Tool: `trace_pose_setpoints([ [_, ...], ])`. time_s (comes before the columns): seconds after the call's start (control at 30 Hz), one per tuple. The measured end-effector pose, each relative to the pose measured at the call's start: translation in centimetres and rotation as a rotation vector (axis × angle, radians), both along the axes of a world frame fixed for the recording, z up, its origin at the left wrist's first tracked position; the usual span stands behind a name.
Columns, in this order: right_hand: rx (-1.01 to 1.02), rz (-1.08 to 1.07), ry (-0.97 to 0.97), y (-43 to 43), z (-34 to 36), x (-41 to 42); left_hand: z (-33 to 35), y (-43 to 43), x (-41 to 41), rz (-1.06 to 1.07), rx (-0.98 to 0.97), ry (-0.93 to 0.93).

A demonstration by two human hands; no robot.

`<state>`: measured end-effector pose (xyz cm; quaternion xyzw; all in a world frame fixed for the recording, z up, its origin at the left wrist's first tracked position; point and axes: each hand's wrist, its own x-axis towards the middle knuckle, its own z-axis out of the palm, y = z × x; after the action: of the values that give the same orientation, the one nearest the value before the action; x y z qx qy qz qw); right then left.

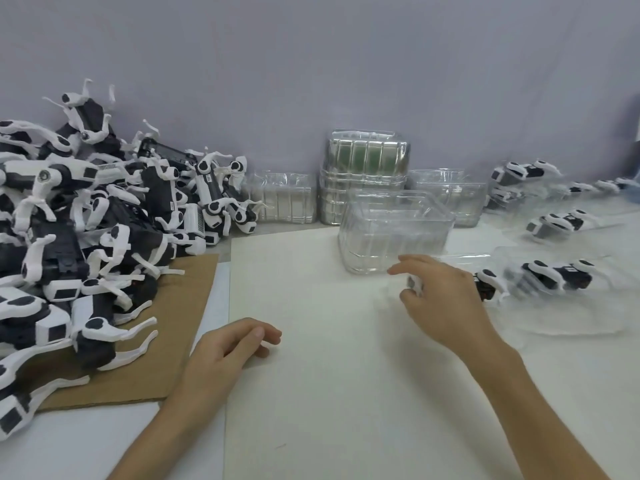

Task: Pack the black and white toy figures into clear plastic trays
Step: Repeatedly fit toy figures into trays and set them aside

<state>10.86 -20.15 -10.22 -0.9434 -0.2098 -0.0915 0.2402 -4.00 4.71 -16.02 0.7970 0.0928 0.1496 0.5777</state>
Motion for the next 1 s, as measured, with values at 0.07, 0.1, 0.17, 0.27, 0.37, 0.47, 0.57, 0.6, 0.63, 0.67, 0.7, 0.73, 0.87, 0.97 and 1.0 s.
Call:
trace_pose_setpoints([
  [0.07,0.049,-0.063,-0.015,-0.7,0.0,0.7,0.0,0.1,0.0,-0.006,0.004,-0.013],
  [0.1,0.058,-0.100,-0.025,-1.2,0.0,1.0,-0.1,0.1,0.0,-0.007,0.004,-0.015],
  [0.17,0.067,-0.178,-0.051,-2.3,-0.1,2.0,-0.1,0.2,0.0,-0.008,0.006,-0.015],
  [0.27,0.095,-0.299,-0.076,-4.2,-0.2,3.3,-0.3,0.1,0.0,-0.002,0.011,-0.004],
  [0.37,0.129,-0.375,-0.094,-5.1,-0.5,4.0,-0.2,0.0,0.0,0.006,0.020,0.009],
  [0.47,0.214,-0.377,-0.167,-4.9,-0.6,4.0,-0.2,0.0,0.0,0.004,0.049,0.018],
  [0.57,0.414,-0.254,-0.348,-3.6,0.0,3.6,-0.2,0.0,-0.1,0.004,0.051,0.011],
  [0.6,0.441,-0.175,-0.383,-2.9,0.4,3.7,-0.2,0.1,-0.1,0.006,0.055,0.012],
  [0.63,0.424,-0.096,-0.394,-2.1,0.8,3.9,-0.2,0.1,-0.1,0.006,0.064,0.018],
  [0.67,0.371,-0.030,-0.391,-1.3,1.3,4.4,-0.2,0.1,-0.1,0.003,0.076,0.026],
  [0.7,0.294,0.020,-0.384,-0.5,1.6,5.0,-0.1,0.1,-0.1,0.000,0.086,0.030],
  [0.73,0.200,0.052,-0.376,0.2,1.9,5.8,-0.1,0.1,-0.1,0.000,0.092,0.030],
  [0.87,-0.108,0.068,-0.219,1.3,2.6,9.1,0.2,0.0,-0.2,0.003,0.090,0.025],
  [0.97,-0.097,0.102,-0.167,1.4,3.0,10.2,0.2,0.0,-0.2,-0.004,0.075,0.033],
  [1.0,-0.083,0.109,-0.194,1.5,3.2,10.4,0.2,0.0,-0.3,-0.001,0.073,0.035],
])
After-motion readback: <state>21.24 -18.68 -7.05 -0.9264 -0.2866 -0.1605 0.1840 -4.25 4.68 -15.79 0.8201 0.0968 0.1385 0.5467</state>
